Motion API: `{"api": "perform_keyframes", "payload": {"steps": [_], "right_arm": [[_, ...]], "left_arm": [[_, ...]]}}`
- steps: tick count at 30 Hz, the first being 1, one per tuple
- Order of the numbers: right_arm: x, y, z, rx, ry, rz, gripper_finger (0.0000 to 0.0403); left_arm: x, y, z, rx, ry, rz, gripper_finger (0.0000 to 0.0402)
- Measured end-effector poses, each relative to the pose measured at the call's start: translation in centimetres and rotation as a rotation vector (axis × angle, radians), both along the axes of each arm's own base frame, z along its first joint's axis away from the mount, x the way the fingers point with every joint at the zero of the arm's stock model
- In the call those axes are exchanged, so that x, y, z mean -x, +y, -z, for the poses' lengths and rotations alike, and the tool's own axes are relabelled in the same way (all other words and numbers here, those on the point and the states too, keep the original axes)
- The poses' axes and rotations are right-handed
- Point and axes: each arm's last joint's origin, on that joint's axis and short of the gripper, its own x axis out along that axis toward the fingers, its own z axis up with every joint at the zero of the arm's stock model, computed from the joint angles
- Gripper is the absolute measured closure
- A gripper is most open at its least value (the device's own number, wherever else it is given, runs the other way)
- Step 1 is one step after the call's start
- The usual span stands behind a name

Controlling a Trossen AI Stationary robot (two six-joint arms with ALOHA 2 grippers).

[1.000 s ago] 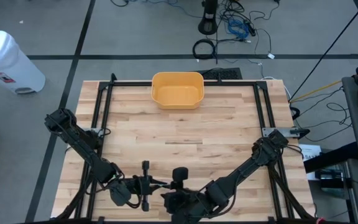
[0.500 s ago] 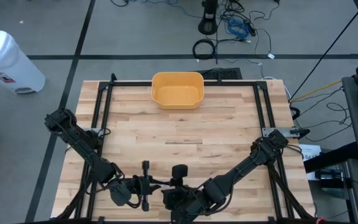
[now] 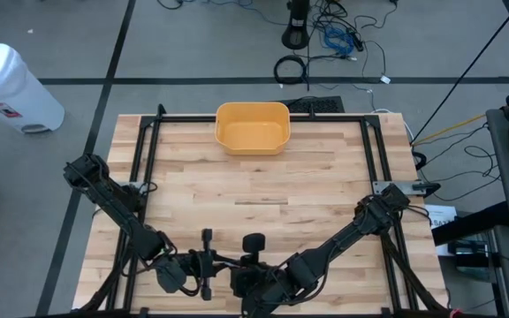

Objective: Roll bandage
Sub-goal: Close the transparent zip bag

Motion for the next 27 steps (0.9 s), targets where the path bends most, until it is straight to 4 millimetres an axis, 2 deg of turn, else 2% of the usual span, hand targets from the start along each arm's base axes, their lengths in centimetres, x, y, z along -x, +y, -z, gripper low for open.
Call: {"api": "perform_keyframes", "payload": {"steps": [8,27], "right_arm": [[0.0,0.1,0.1,0.016,0.005,-0.01,0.0395],[1.0,0.8,0.0,0.022,0.029,-0.02,0.039]], "left_arm": [[0.0,0.0,0.0,0.0,-0.001,0.001,0.0402],[0.3,-0.4,-0.1,-0.019,-0.014,0.003,0.0402]]}}
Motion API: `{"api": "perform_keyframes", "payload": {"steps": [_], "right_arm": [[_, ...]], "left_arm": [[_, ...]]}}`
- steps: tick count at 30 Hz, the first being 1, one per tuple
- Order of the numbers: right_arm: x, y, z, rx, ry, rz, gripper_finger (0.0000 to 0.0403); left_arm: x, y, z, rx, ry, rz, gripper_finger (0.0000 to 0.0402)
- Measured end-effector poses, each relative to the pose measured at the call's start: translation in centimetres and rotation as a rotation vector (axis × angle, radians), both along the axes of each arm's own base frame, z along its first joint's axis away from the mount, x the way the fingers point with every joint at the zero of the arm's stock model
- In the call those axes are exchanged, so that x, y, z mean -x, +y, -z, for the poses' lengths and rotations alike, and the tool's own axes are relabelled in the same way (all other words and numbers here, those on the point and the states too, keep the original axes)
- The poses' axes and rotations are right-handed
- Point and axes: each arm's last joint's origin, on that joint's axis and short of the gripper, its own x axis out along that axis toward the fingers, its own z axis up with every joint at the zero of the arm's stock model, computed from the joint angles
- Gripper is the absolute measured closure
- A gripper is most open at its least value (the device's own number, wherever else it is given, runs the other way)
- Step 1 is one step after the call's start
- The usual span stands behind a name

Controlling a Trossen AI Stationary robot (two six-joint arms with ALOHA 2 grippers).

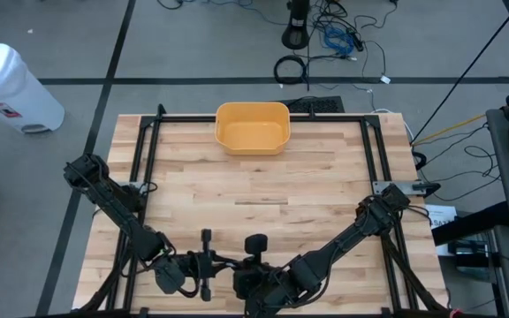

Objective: Roll bandage
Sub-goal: Close the transparent zip bag

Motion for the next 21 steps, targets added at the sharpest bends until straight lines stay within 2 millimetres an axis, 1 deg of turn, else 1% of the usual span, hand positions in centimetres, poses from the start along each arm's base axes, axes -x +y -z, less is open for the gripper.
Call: {"api": "perform_keyframes", "payload": {"steps": [16,21], "right_arm": [[1.3,0.4,0.5,-0.001,0.067,0.03,0.039],[2.4,0.4,-0.2,-0.013,0.09,0.05,0.039]], "left_arm": [[0.5,-0.5,0.0,-0.026,0.001,0.023,0.0401],[0.6,-0.6,0.0,-0.024,-0.001,0.025,0.0401]]}}
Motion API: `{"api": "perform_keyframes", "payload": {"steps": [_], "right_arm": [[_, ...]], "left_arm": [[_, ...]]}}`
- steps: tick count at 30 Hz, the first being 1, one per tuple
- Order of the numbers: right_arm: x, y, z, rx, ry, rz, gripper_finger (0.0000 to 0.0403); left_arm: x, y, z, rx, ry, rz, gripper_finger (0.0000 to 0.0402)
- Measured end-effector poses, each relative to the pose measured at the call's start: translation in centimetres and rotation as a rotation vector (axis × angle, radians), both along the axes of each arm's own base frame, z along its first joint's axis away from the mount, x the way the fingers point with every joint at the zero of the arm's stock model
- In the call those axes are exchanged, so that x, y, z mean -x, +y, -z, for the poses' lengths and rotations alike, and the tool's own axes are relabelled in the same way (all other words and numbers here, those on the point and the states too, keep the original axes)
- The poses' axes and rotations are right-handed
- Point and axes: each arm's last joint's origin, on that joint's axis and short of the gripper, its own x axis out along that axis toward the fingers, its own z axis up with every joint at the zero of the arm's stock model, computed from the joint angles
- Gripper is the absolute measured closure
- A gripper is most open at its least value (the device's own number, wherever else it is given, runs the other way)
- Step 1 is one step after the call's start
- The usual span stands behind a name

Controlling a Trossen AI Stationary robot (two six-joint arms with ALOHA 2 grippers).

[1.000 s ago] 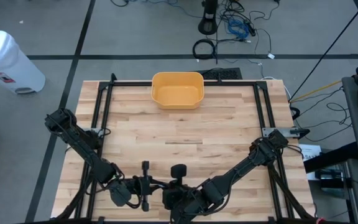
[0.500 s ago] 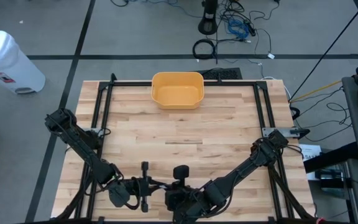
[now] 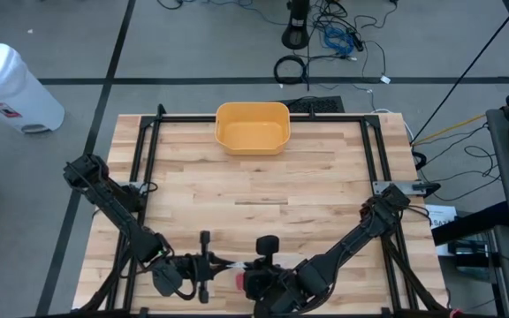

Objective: Roll bandage
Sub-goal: Close the transparent zip bag

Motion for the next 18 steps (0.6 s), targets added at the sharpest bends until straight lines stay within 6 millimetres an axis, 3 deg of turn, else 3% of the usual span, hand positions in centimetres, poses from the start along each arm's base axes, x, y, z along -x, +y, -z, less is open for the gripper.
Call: {"api": "perform_keyframes", "payload": {"steps": [9,18], "right_arm": [[2.3,0.2,-1.6,-0.037,0.058,-0.021,0.039],[3.8,0.6,-1.9,-0.062,0.142,-0.059,0.039]], "left_arm": [[0.3,-0.9,-1.1,-0.017,-0.024,0.022,0.0401],[1.1,-1.4,-2.0,-0.05,-0.049,0.02,0.0401]]}}
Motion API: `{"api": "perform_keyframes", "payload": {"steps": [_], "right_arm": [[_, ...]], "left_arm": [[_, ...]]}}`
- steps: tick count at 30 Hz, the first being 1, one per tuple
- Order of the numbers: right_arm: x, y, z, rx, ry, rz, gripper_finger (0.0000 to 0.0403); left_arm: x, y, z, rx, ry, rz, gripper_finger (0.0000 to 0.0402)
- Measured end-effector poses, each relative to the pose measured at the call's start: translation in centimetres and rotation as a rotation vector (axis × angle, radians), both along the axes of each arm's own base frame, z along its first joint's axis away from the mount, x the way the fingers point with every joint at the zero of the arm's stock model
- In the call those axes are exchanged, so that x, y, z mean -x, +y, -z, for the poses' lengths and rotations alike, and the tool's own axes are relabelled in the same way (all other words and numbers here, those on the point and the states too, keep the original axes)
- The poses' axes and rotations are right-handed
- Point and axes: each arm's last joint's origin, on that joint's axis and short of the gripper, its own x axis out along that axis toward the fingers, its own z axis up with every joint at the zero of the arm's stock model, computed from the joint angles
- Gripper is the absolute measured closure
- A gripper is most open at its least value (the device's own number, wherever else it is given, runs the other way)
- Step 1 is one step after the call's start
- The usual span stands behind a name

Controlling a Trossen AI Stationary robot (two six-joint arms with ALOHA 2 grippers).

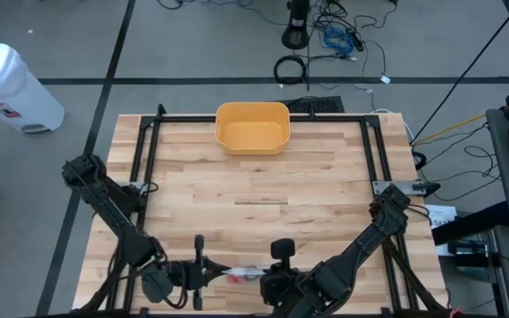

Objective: Roll bandage
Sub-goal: Close the transparent zip bag

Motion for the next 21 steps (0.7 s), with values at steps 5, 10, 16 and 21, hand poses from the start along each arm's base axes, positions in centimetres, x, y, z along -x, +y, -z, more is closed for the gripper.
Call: {"api": "perform_keyframes", "payload": {"steps": [5,10,16,21], "right_arm": [[1.1,0.0,0.1,0.012,0.056,0.026,0.039],[2.2,0.0,0.3,0.018,0.126,0.062,0.039],[3.1,0.1,0.5,-0.003,0.194,0.109,0.039],[3.5,0.5,0.5,-0.035,0.21,0.106,0.039]], "left_arm": [[0.5,-0.1,-0.6,0.008,-0.014,-0.002,0.0401],[0.9,-0.3,-0.6,-0.005,-0.022,-0.015,0.0401],[0.9,-0.3,-0.6,-0.008,-0.024,-0.024,0.0401],[0.9,-0.2,-0.6,-0.01,-0.023,-0.025,0.0401]]}}
